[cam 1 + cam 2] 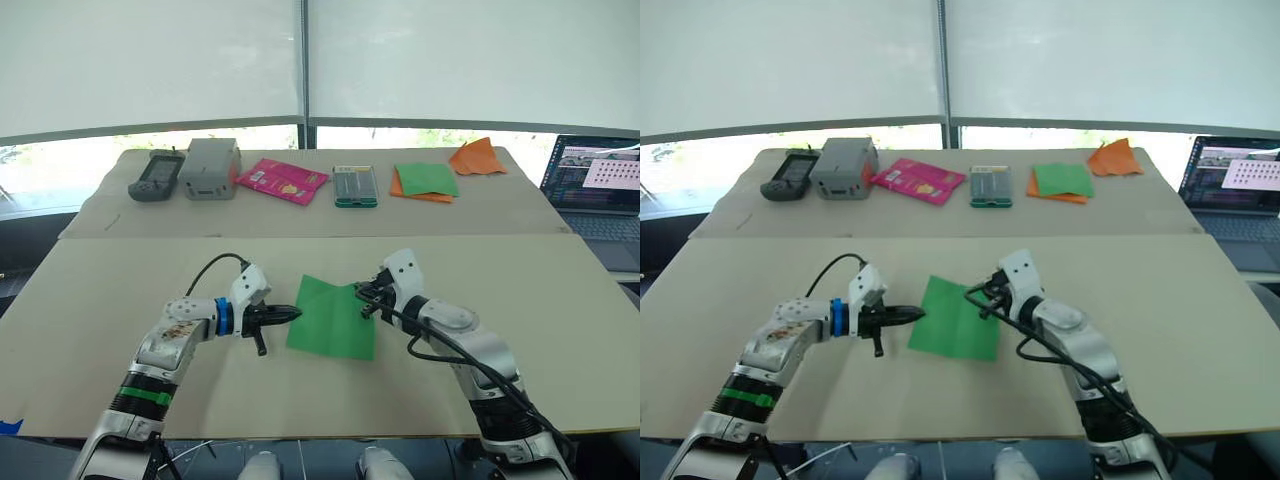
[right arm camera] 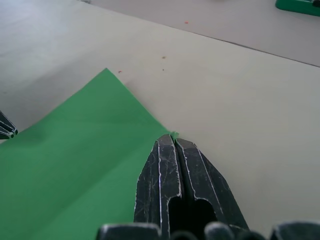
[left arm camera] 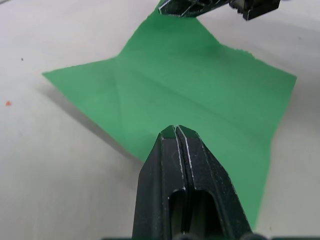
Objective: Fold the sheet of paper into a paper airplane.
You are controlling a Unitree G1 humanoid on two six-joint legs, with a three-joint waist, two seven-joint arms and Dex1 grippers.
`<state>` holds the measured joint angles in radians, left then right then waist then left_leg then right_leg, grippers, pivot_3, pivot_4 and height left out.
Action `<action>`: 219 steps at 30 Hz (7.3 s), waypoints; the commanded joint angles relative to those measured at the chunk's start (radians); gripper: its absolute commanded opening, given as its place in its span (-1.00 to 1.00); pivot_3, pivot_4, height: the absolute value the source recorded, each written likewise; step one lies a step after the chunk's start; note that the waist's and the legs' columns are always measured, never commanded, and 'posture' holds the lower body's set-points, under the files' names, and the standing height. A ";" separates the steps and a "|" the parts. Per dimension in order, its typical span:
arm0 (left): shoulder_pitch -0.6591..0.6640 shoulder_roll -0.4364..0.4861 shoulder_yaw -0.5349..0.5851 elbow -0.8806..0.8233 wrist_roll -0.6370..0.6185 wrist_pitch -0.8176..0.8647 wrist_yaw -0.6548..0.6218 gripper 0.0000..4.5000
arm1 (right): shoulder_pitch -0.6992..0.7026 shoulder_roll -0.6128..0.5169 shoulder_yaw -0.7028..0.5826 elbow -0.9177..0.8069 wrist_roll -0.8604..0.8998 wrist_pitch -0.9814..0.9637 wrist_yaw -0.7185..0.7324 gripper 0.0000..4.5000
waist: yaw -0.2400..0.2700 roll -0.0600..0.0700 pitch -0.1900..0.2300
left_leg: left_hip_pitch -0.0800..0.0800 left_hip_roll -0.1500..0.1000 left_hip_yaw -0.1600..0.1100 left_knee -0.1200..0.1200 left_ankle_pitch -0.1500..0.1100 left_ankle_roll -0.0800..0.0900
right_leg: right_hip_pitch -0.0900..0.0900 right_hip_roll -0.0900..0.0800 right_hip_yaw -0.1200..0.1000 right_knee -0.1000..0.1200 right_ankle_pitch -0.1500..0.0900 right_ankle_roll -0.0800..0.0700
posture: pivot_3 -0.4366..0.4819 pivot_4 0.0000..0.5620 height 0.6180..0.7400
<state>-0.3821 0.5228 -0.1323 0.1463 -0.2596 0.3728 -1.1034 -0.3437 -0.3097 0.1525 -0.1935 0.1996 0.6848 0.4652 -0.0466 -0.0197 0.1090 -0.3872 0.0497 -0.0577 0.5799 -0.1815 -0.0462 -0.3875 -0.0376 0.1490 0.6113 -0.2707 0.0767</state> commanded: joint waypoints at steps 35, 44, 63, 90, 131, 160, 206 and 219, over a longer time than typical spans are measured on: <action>-0.008 -0.015 -0.016 -0.107 -0.037 0.055 0.015 -1.00 | 0.019 -0.048 0.197 -0.054 -0.174 -0.129 0.067 -0.99 | 0.001 -0.001 0.000 | 0.000 0.000 0.000 0.000 0.000 0.000 | 0.000 0.000 0.000 0.000 0.000 0.000 | -0.05 -0.47 1.00; -0.073 -0.036 -0.047 -0.013 -0.004 -0.006 0.019 -1.00 | 0.030 -0.025 0.227 -0.043 -0.185 -0.127 0.080 -0.99 | 0.002 -0.001 0.000 | 0.000 0.000 0.000 0.000 0.000 0.000 | 0.000 0.000 0.000 0.000 0.000 0.000 | -0.05 -0.47 1.00; -0.288 -0.188 -0.133 0.412 0.172 -0.248 0.029 -1.00 | 0.041 -0.012 0.234 -0.052 -0.201 -0.109 0.079 -0.99 | 0.002 -0.002 0.001 | -0.001 0.000 0.000 0.001 0.000 0.000 | 0.000 0.000 0.000 0.000 0.000 0.000 | -0.05 -0.47 1.00; -0.287 -0.203 -0.215 0.504 0.317 -0.315 0.054 -1.00 | 0.026 0.012 0.106 -0.153 -0.138 -0.005 0.030 -0.53 | 0.005 -0.002 -0.001 | 0.000 0.000 0.000 0.002 0.000 0.000 | 0.002 0.000 0.000 0.001 0.000 0.001 | -0.05 -0.47 1.00; -0.231 -0.167 -0.170 0.345 0.227 -0.215 -0.030 -1.00 | 0.127 0.011 0.126 -0.066 -0.118 0.056 -0.020 -0.98 | 0.001 -0.002 -0.002 | 0.001 0.000 0.000 0.001 0.000 0.000 | 0.002 0.000 0.000 0.001 0.000 0.001 | -0.05 -0.47 1.00; -0.205 -0.130 -0.217 0.341 0.272 -0.247 -0.018 -1.00 | -0.085 0.085 0.167 0.207 -0.149 0.031 -0.003 -0.98 | -0.003 -0.002 -0.004 | 0.003 0.000 0.000 0.001 0.000 0.000 | 0.003 0.000 0.000 0.002 0.000 0.000 | -0.05 -0.47 1.00; -0.238 -0.136 -0.222 0.408 0.281 -0.271 -0.007 -1.00 | 0.189 -0.125 0.270 -0.116 -0.300 0.115 -0.093 -0.98 | 0.005 -0.006 -0.007 | 0.006 0.000 0.000 0.001 0.000 0.000 | 0.002 0.000 0.000 0.000 -0.005 -0.008 | -0.05 -0.47 1.00; -0.227 -0.134 -0.223 0.401 0.281 -0.274 -0.007 -1.00 | 0.302 -0.149 0.236 -0.260 -0.316 0.161 -0.096 -0.98 | 0.005 -0.008 -0.007 | 0.006 0.000 0.000 0.001 0.000 0.000 | 0.002 0.000 0.000 0.000 -0.006 -0.008 | -0.05 -0.47 1.00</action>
<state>-0.6305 0.3733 -0.3340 0.5155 -0.0187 0.0873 -1.1124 -0.0728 -0.4392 0.3844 -0.4833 -0.1071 0.7784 0.3627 -0.0413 -0.0277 0.1017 -0.3811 0.0496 -0.0578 0.5810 -0.1818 -0.0466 -0.3859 -0.0378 0.1488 0.6111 -0.2764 0.0683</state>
